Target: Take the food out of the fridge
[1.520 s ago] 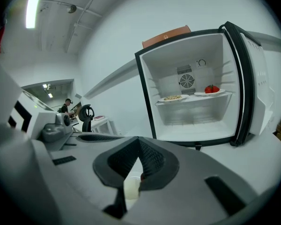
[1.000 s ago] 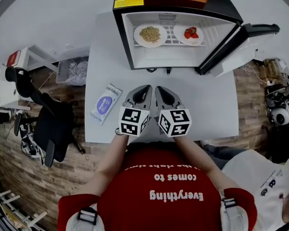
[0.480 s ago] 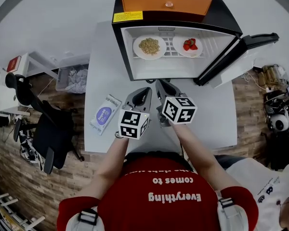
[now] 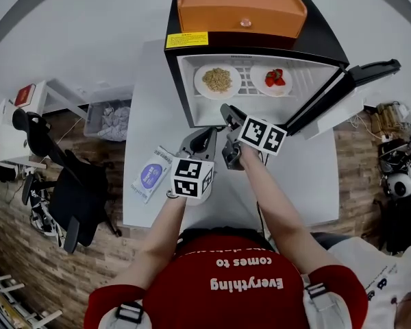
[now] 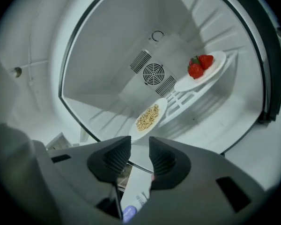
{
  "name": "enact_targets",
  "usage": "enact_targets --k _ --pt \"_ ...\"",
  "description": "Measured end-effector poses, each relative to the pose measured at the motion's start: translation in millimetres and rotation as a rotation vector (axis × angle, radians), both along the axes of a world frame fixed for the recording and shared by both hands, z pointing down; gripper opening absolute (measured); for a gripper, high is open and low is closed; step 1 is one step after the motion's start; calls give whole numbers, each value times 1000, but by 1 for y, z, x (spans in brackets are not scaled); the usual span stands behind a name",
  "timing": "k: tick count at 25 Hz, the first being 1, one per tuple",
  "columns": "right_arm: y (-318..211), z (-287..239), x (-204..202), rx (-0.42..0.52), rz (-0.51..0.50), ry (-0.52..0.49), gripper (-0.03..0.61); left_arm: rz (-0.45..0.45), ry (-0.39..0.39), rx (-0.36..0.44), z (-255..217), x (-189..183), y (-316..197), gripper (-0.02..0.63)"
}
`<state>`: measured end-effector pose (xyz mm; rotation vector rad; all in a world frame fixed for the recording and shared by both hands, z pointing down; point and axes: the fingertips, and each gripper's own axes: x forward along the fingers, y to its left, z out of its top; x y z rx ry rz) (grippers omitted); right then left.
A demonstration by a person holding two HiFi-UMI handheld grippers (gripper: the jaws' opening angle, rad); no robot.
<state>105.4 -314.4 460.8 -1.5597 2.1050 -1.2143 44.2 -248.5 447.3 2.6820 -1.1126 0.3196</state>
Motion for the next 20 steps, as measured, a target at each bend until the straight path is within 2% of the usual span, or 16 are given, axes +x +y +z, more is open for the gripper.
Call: enact_targets --k 2,5,7,17,20 --pt "-10 6 1 -34 19 -103 107 -6 5 0 1 -2 -2 -2" --pt "-21 14 2 -88 45 -320 109 -9 6 -4 3 -4 0 -2" --pt "-29 19 4 -110 60 -416 109 -13 9 -13 4 -5 1 -2" --pt "-44 27 11 -106 117 -528 100 -29 -1 -44 18 -13 1 -2" --pt "-45 23 10 -101 127 -575 37 -28 -6 -45 19 -13 3 -2"
